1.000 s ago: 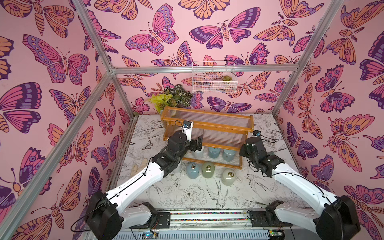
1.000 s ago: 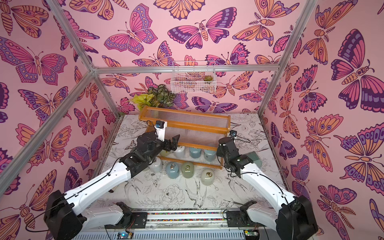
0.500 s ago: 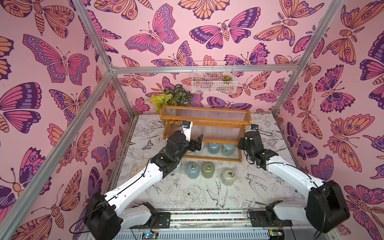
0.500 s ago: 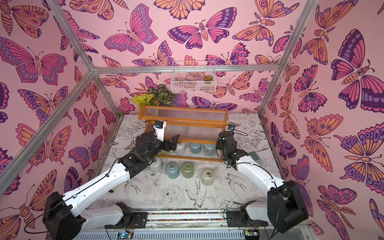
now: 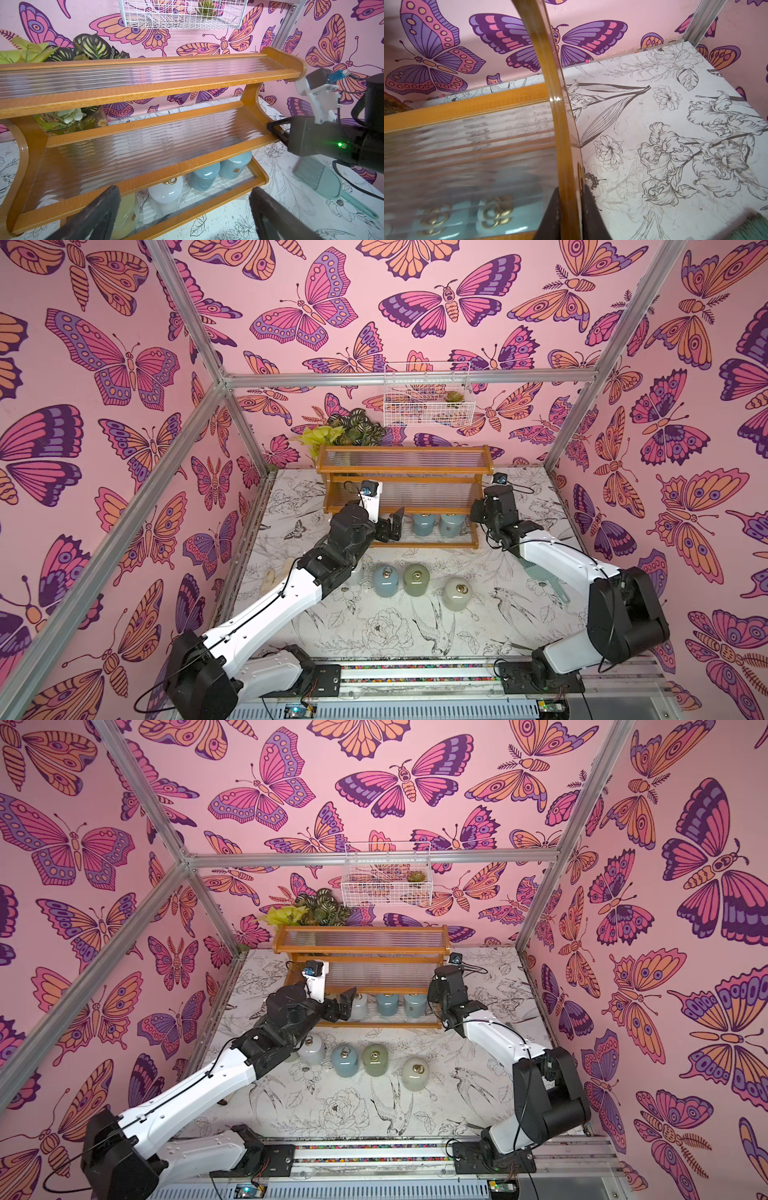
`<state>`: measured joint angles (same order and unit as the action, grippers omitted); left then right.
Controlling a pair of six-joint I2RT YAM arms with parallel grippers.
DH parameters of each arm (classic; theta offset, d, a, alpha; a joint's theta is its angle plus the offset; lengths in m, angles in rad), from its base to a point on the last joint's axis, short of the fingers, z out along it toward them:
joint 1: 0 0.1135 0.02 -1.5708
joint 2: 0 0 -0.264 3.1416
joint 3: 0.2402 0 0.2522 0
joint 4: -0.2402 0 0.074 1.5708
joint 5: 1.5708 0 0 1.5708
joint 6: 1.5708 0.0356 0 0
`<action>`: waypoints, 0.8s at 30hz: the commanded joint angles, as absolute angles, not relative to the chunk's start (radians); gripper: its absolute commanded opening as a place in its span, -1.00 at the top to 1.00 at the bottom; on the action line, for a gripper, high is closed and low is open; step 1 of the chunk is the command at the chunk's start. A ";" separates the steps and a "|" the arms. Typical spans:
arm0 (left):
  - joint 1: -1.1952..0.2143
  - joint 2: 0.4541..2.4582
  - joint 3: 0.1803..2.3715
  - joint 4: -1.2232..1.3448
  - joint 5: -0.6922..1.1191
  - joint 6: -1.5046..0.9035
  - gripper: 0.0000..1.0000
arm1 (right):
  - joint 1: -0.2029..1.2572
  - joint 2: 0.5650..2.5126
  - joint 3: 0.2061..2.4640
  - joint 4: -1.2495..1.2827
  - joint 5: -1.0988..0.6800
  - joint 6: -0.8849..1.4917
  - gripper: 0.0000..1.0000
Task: Remove the tea canisters from the shelf
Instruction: Adjust the shelf at the center of the board.
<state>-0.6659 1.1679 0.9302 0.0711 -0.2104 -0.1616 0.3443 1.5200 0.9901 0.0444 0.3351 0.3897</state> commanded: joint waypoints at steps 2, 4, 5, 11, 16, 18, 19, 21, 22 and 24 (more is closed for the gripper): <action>-0.658 1.154 0.914 0.043 -0.231 -0.156 -1.00 | 0.316 1.543 1.036 0.054 0.449 0.322 0.70; -0.658 1.154 0.913 0.042 -0.236 -0.155 -1.00 | 0.314 1.530 1.027 0.058 0.441 0.316 0.58; -0.657 1.156 0.912 0.043 -0.236 -0.154 -1.00 | 0.315 1.520 1.020 0.061 0.432 0.310 0.47; -0.657 1.165 0.913 0.041 -0.238 -0.147 -1.00 | 0.315 1.417 0.977 0.075 0.402 0.286 -0.24; -0.657 1.165 0.917 0.039 -0.229 -0.144 -1.00 | 0.316 1.288 0.950 0.040 0.331 0.276 -0.49; -0.653 1.166 0.928 0.025 -0.218 -0.142 -1.00 | 0.315 1.236 0.932 0.018 0.287 0.296 -0.60; -0.651 1.167 0.936 0.014 -0.210 -0.143 -1.00 | 0.317 1.208 0.914 0.011 0.257 0.317 -0.72; -0.649 1.167 0.943 0.005 -0.197 -0.145 -1.00 | 0.331 1.156 0.868 0.013 0.219 0.350 -0.98; -0.648 1.163 0.942 0.005 -0.191 -0.150 -1.00 | 0.350 1.129 0.835 0.023 0.208 0.350 -0.97; -0.646 1.160 0.937 0.005 -0.184 -0.159 -1.00 | 0.391 1.089 0.781 0.029 0.220 0.357 -0.97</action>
<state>-0.6537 1.1679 0.9302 0.0235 -0.2115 -0.1585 0.3508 1.1130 0.8394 0.0498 0.2657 0.3317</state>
